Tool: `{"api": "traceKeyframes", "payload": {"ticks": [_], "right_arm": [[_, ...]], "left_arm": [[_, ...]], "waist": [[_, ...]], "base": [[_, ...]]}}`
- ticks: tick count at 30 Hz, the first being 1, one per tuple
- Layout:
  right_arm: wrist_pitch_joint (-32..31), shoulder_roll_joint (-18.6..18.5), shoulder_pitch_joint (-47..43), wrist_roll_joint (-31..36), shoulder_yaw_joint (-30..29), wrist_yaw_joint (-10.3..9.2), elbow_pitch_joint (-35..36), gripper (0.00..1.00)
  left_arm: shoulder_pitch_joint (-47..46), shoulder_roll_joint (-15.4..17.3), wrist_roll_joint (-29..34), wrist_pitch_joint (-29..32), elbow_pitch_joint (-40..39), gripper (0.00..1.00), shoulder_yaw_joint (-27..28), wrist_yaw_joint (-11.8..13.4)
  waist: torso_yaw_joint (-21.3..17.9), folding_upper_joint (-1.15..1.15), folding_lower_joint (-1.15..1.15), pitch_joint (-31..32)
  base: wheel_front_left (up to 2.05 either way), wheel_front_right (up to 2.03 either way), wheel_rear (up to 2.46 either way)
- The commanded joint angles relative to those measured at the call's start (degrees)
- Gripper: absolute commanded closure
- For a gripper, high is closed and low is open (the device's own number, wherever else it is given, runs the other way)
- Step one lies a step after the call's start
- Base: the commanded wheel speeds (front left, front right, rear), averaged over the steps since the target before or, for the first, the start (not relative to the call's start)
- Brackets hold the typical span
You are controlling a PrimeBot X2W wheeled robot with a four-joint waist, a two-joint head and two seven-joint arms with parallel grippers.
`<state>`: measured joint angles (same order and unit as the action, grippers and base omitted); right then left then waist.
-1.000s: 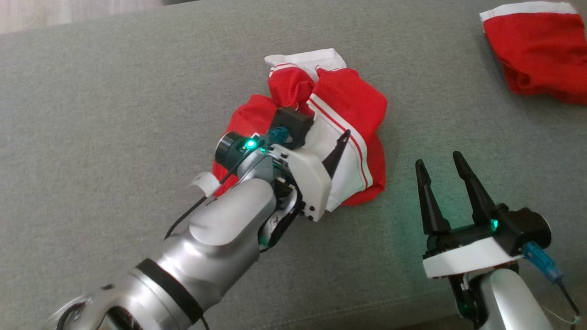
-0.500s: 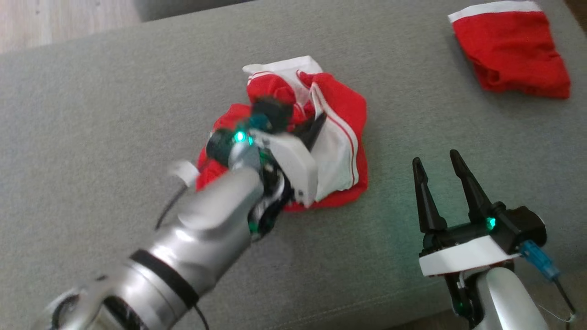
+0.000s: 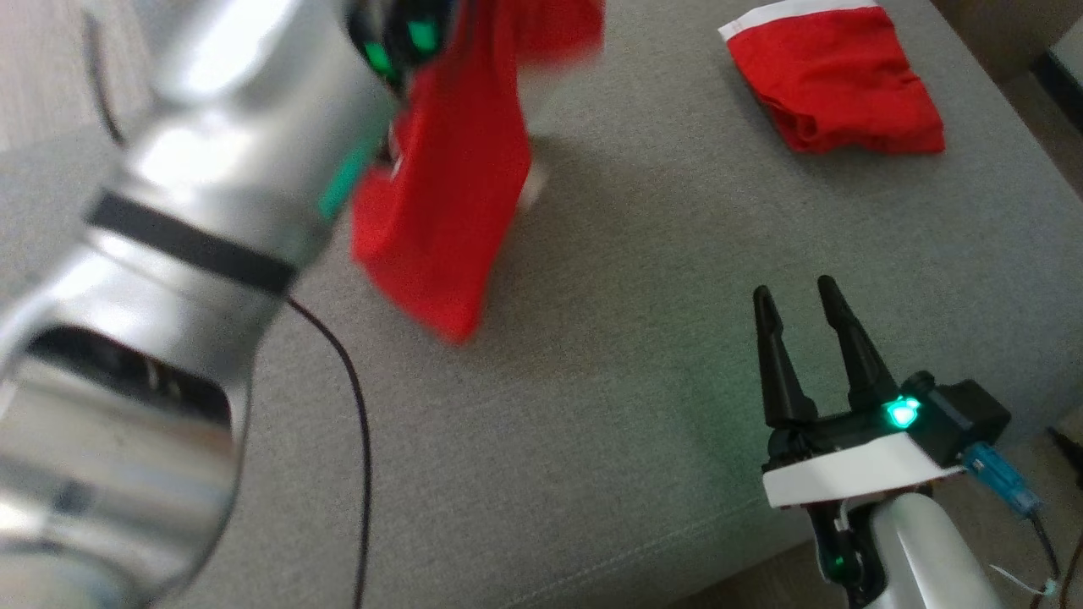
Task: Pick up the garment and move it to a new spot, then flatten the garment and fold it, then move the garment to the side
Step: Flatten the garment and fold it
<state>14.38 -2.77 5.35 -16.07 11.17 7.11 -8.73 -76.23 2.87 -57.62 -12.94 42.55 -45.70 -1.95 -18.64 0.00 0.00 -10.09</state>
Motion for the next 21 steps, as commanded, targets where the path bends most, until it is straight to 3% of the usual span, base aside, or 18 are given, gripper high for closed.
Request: {"api": "traceKeyframes", "payload": {"ticks": [1, 6, 10, 15, 21], "right_arm": [[0.62, -0.11, 1.32, -0.17, 1.21, 0.37, 2.3, 0.0], [0.62, -0.11, 1.0, 0.87, 0.57, 0.37, 3.04, 0.0], [0.62, -0.11, 0.59, 1.82, -0.34, 0.37, 3.64, 0.0], [0.62, -0.11, -0.82, 3.69, -1.48, 0.37, 3.78, 0.0], [0.62, -0.11, -2.4, 5.66, -3.15, 0.37, 4.22, 0.0]], "left_arm": [[-5.86, 1.67, 0.46, -0.94, -0.83, 1.0, 3.16, 0.52], [-10.02, 2.4, 2.52, -1.96, 0.61, 1.0, 7.66, 1.85], [-4.21, 3.77, 2.64, -2.03, 0.05, 1.0, 10.51, 2.24], [14.4, 6.49, -0.27, -2.05, -3.91, 1.0, 13.12, 2.9], [43.97, 10.65, -1.34, -2.05, -16.17, 1.0, 20.04, 6.71]], "waist": [[-0.27, 0.0, 0.0, 0.37], [2.0, 0.0, 0.0, 0.98], [4.88, 0.0, 0.0, 1.65], [8.61, 0.0, 0.0, 2.81], [12.71, 0.0, 0.0, 3.04]], "base": [[0.0, 0.0, 0.0], [0.0, 0.0, 0.0], [0.0, 0.0, 0.0], [0.0, 0.0, 0.0], [0.0, 0.0, 0.0]]}}
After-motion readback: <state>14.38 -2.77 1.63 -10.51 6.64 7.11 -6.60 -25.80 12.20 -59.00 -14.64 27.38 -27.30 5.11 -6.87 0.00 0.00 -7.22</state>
